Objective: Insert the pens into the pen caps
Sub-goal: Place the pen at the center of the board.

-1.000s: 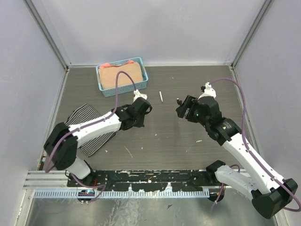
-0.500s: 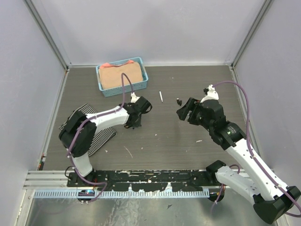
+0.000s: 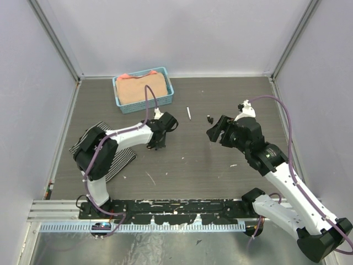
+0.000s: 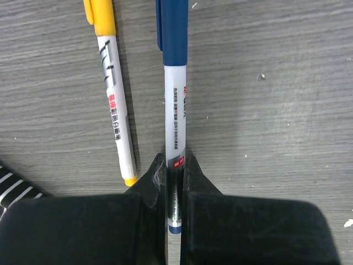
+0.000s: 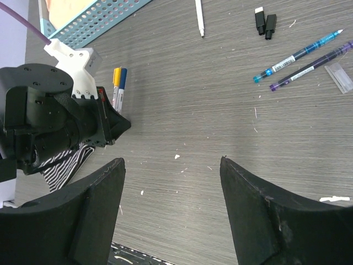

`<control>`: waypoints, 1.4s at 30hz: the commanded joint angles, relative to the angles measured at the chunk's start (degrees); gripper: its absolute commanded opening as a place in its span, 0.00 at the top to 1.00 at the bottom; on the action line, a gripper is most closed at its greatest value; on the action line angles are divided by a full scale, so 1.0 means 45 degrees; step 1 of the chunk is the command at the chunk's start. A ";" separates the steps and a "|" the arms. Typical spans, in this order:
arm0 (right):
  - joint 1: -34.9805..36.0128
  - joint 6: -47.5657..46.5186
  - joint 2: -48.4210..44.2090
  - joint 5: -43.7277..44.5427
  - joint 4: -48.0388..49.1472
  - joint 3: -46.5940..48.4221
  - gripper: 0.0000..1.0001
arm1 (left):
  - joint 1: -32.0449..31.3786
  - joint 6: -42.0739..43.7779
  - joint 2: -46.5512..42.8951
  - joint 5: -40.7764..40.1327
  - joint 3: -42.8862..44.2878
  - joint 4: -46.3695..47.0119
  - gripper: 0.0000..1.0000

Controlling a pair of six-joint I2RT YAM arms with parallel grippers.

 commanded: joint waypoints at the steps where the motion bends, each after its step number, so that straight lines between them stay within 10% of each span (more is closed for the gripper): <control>1: -0.0047 -0.0045 -0.0007 -0.0262 0.0287 0.0010 0.25 | 0.0306 0.0241 0.0318 0.0054 0.0333 0.0395 0.91; 42: -0.0051 -0.0810 0.0516 0.0320 0.0003 0.0436 0.25 | 0.0426 0.1278 -0.1722 0.0243 0.1972 -0.1217 0.54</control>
